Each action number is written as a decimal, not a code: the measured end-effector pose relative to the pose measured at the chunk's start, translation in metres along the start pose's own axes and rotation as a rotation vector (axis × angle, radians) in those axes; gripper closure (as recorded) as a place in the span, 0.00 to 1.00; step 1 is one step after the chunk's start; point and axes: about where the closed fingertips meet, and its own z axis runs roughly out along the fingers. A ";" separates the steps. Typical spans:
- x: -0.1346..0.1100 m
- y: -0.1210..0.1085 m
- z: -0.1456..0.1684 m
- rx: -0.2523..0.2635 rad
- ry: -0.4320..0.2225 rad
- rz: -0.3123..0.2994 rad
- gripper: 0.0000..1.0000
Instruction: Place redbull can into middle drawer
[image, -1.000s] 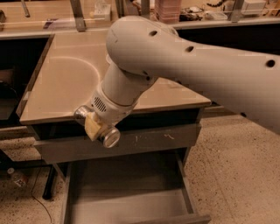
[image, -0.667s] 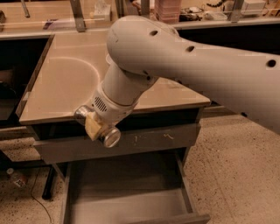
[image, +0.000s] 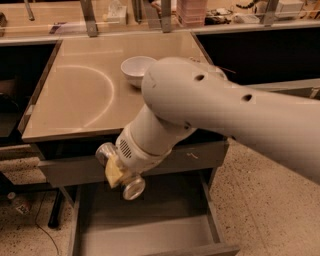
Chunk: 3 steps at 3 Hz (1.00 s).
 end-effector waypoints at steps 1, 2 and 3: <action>0.044 -0.013 0.027 -0.021 0.014 0.137 1.00; 0.071 -0.049 0.057 -0.030 0.023 0.222 1.00; 0.086 -0.083 0.098 -0.061 0.050 0.290 1.00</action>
Offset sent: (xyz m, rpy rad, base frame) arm -0.0203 -0.0743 -0.1569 0.0212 0.2175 -0.2594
